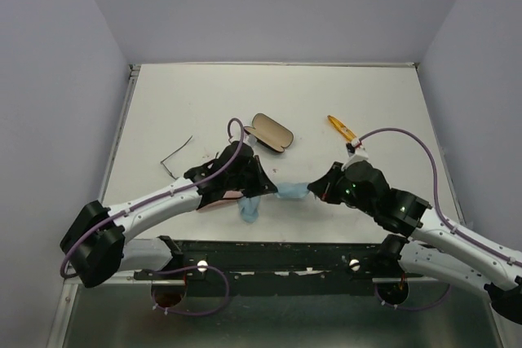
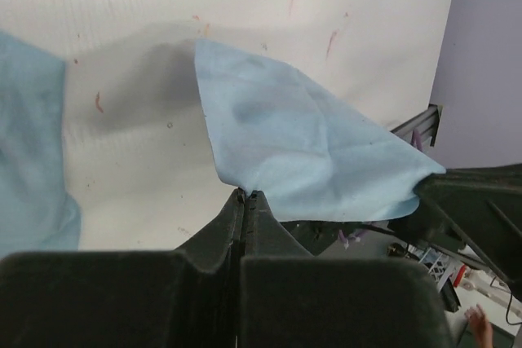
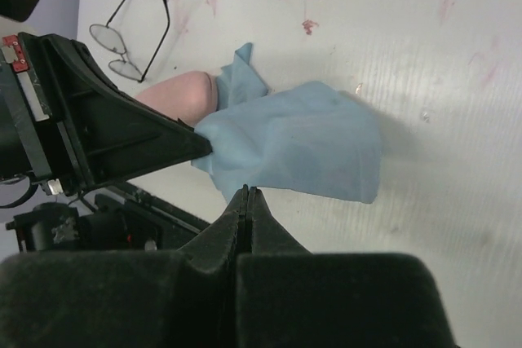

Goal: Organize the sunglasses
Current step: Fold the glasses cleaning cloth at the center of the board.

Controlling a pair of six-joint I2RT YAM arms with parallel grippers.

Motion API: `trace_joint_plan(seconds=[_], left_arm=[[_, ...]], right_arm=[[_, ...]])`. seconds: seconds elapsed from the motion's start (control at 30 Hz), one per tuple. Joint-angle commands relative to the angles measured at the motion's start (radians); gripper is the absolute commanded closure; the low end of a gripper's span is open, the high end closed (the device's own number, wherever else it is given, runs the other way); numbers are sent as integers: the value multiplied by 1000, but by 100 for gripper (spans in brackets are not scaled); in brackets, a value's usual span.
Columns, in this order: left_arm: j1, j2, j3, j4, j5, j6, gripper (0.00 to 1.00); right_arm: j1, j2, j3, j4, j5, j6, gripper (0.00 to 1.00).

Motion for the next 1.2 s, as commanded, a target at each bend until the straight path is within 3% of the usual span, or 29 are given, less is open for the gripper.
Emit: trace_joint_plan(seconds=[0.0, 0.2, 0.4, 0.6, 0.83, 1.07, 1.17], left_arm=[[-31, -100, -69, 7, -21, -20, 100], [-97, -182, -115, -34, -116, -81, 100], [-97, -191, -123, -57, -208, -106, 100], [-56, -4, 2, -46, -185, -55, 100], [7, 270, 171, 23, -66, -10, 100], [41, 458, 361, -20, -88, 40, 100], [47, 508, 403, -54, -87, 52, 100]], right_arm=[[3, -53, -91, 57, -175, 46, 99], [3, -63, -177, 155, -320, 107, 99], [3, -126, -207, 72, -153, 173, 99], [3, -41, -181, 51, 8, 167, 99], [-42, 81, -141, 92, 196, 103, 99], [-316, 239, -163, 317, -9, -32, 99], [-355, 314, -129, 334, -49, -69, 99]])
